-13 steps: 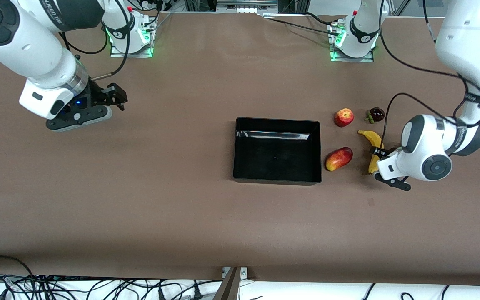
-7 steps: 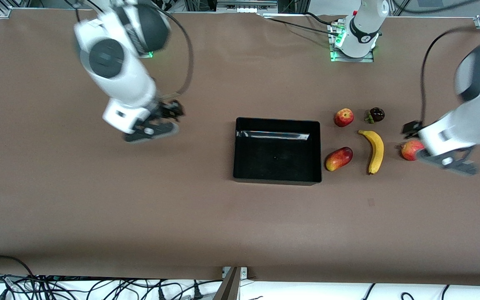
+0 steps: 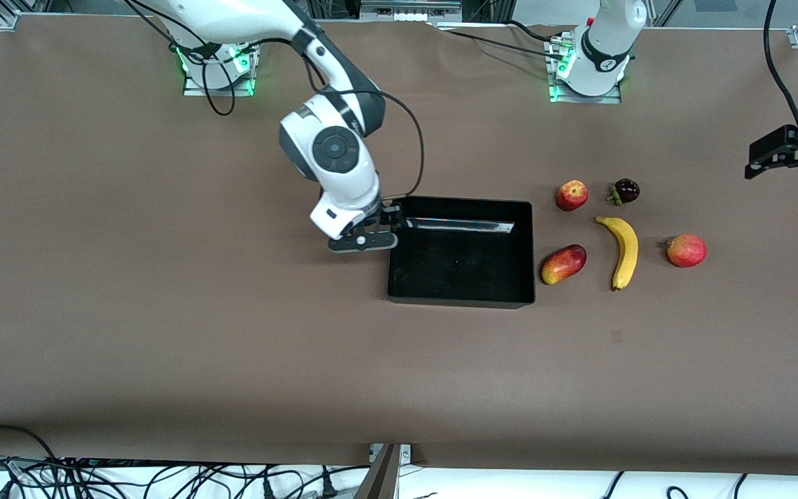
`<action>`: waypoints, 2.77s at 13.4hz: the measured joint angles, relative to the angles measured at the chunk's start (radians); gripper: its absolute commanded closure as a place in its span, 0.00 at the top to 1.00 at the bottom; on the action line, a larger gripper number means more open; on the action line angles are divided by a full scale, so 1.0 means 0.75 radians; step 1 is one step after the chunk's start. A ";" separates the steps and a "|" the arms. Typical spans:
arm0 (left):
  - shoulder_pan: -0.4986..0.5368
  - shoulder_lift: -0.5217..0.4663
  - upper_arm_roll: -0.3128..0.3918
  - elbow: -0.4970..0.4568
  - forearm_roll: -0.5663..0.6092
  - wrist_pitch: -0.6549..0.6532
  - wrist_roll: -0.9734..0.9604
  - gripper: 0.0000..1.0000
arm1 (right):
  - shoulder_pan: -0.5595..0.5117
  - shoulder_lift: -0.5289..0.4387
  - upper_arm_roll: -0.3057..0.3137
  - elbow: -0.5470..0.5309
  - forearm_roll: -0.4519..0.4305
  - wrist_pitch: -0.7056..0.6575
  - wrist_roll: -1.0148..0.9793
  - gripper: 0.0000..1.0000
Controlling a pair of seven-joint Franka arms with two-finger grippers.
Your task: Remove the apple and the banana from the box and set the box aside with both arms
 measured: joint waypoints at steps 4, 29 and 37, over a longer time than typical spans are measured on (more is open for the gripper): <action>-0.064 -0.188 0.051 -0.335 -0.031 0.113 -0.177 1.00 | 0.045 0.098 0.000 0.004 0.000 0.147 0.059 0.61; -0.088 -0.167 -0.007 -0.238 0.011 0.016 -0.206 1.00 | -0.496 -0.109 -0.160 0.078 0.029 -0.418 -0.797 0.00; -0.089 -0.167 -0.033 -0.230 0.011 0.015 -0.210 1.00 | -0.870 -0.294 -0.222 -0.434 0.087 -0.067 -1.243 0.00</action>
